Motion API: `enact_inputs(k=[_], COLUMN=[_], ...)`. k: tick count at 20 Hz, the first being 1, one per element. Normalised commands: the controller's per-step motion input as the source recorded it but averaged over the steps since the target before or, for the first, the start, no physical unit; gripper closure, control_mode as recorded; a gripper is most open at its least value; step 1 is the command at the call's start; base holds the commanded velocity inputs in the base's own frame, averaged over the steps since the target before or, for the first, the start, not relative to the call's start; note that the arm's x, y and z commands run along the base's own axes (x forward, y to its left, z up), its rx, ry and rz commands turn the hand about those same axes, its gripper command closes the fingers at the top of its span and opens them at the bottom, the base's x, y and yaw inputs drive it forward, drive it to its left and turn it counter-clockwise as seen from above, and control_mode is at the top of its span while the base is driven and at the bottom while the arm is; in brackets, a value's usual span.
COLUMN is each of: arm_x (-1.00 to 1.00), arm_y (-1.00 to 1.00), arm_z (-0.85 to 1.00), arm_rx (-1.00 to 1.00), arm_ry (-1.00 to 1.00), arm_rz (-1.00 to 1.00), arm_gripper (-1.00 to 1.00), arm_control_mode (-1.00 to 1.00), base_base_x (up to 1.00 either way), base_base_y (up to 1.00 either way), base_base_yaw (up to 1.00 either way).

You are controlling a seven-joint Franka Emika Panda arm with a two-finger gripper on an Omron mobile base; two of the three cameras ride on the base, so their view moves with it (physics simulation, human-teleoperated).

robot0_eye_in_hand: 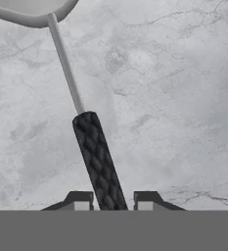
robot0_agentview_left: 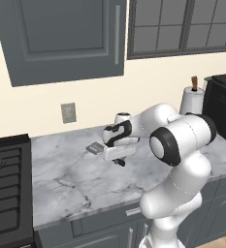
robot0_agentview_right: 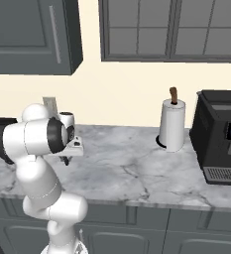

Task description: Put the mushroom and cucumber in the pot. Retrieve the spatula and lightly stir the vegetables in the pot.

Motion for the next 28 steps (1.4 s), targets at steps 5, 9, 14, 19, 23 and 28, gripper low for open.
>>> enact_inputs(k=[5, 9, 14, 19, 23, 28], arm_x=[-0.05, -0.11, -0.58, -0.76, -0.81, -0.85], arm_y=[0.0, 0.02, 0.0, 0.0, -0.03, -0.01], arm_z=[0.0, 0.0, 0.25, 0.93, 1.0, 0.93], arm_rx=[0.0, 0.0, 0.0, 0.0, 0.0, 0.0], arm_ry=[0.0, 0.0, 0.0, 0.0, 0.0, 0.0], arm_rz=[0.0, 0.0, 0.0, 0.0, 0.0, 0.0], arm_gripper=[1.0, 1.0, 1.0, 1.0, 1.0, 1.0], arm_control_mode=[-1.0, -1.0, -1.0, -1.0, -1.0, -1.0], base_base_x=[0.0, 0.0, 0.0, 0.0, 0.0, 0.0], base_base_y=[0.0, 0.0, 0.0, 0.0, 0.0, 0.0], base_base_yaw=[0.0, 0.0, 0.0, 0.0, 0.0, 0.0])
